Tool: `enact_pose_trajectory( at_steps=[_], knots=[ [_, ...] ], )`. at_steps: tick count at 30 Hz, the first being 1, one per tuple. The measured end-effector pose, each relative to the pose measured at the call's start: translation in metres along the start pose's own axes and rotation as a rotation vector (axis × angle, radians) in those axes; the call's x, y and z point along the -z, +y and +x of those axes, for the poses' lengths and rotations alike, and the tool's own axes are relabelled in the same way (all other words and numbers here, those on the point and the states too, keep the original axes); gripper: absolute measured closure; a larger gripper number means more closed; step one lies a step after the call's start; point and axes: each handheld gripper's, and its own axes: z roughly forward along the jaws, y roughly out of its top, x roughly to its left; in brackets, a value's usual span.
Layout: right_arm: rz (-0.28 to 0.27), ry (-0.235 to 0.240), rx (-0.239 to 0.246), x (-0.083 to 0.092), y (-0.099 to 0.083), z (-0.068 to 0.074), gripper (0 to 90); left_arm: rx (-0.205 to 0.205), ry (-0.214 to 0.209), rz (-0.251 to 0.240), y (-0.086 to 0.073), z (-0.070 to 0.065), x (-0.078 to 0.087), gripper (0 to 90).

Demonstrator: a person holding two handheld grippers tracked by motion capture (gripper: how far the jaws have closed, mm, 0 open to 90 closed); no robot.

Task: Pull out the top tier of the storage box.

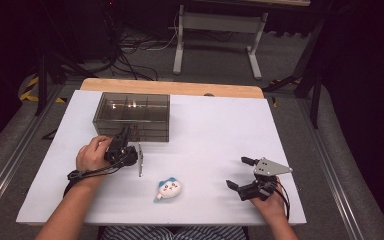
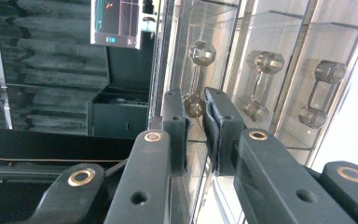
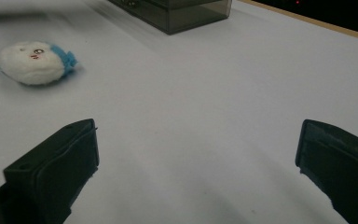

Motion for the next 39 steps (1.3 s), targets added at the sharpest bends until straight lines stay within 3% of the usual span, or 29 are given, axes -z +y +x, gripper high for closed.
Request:
enact_pose_trajectory(
  at_steps=[25,39],
  knots=[
    [0.002,0.001,0.0,0.0,0.0,0.0,0.0,-0.029,-0.017,-0.02,-0.002,0.001,0.015,80.1],
    [0.001,0.001,0.002,0.0,0.0,0.0,0.0,-0.016,-0.027,-0.026,-0.005,0.002,0.019,79.7]
  ],
)
